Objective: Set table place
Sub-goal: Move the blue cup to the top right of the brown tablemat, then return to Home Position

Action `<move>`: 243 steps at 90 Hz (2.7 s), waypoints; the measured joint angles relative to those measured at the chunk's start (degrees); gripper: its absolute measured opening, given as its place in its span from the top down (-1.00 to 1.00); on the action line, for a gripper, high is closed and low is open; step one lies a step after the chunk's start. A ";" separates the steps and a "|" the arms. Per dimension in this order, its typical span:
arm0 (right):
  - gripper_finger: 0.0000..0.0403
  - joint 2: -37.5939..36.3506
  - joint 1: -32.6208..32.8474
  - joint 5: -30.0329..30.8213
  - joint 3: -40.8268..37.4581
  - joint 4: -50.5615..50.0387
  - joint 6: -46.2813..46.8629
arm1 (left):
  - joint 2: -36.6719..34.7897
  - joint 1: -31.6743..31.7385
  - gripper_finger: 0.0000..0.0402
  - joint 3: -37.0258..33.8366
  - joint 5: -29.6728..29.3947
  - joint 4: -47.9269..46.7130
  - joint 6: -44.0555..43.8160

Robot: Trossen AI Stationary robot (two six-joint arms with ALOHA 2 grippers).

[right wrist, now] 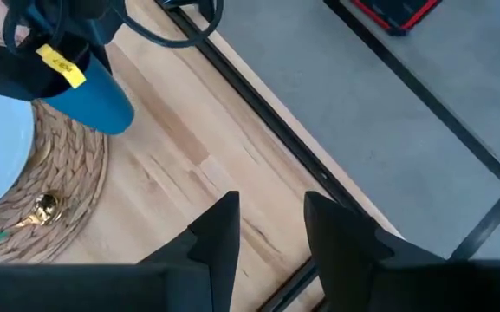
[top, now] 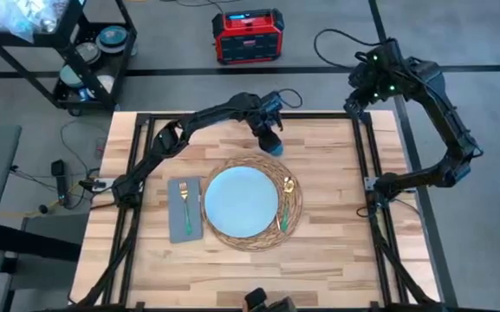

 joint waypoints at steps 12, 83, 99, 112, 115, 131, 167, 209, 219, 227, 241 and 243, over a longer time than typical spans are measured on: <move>0.42 0.00 0.00 0.00 0.00 -0.08 0.27 | 0.00 0.02 0.87 0.00 0.28 -1.04 1.85; 0.42 0.00 0.00 -0.09 0.00 -3.32 0.44 | -3.59 -0.79 0.21 0.00 -5.93 3.88 -1.67; 0.43 -0.04 0.11 -0.65 -0.57 -2.81 1.78 | -10.57 -0.76 0.21 0.00 -8.62 3.72 -2.87; 0.57 -4.27 2.37 -15.35 -9.53 -1.06 1.46 | -20.68 -0.77 0.22 -0.03 -9.99 -0.29 -3.04; 0.61 -6.85 3.26 -22.39 -13.40 -0.09 -1.35 | -23.53 -1.01 0.25 -0.26 -9.99 -2.15 -1.55; 0.80 -22.67 9.66 -57.05 -36.28 3.44 -11.42 | -40.13 -5.12 0.55 -6.80 -10.36 -7.57 2.91; 0.99 -59.74 10.04 -53.34 -70.17 57.87 37.68 | -83.49 -27.45 0.97 -77.38 -25.48 39.21 -12.23; 1.00 -69.05 32.12 -32.24 -97.99 92.00 60.87 | -101.29 -38.51 1.00 -113.53 -39.24 69.50 -21.75; 1.00 -65.66 42.45 -22.78 -98.24 95.03 56.71 | -100.87 -39.17 1.00 -115.04 -39.43 69.61 -21.92; 1.00 -62.23 50.30 -14.54 -98.25 89.25 51.30 | -100.35 -39.70 1.00 -117.77 -40.88 72.29 -22.96; 1.00 -56.17 60.58 -2.66 -98.27 88.18 50.81 | -99.44 -40.98 1.00 -125.53 -43.12 85.72 -24.74; 1.00 -55.59 61.47 -2.24 -98.27 89.12 50.80 | -99.28 -41.15 1.00 -126.64 -43.33 88.35 -24.74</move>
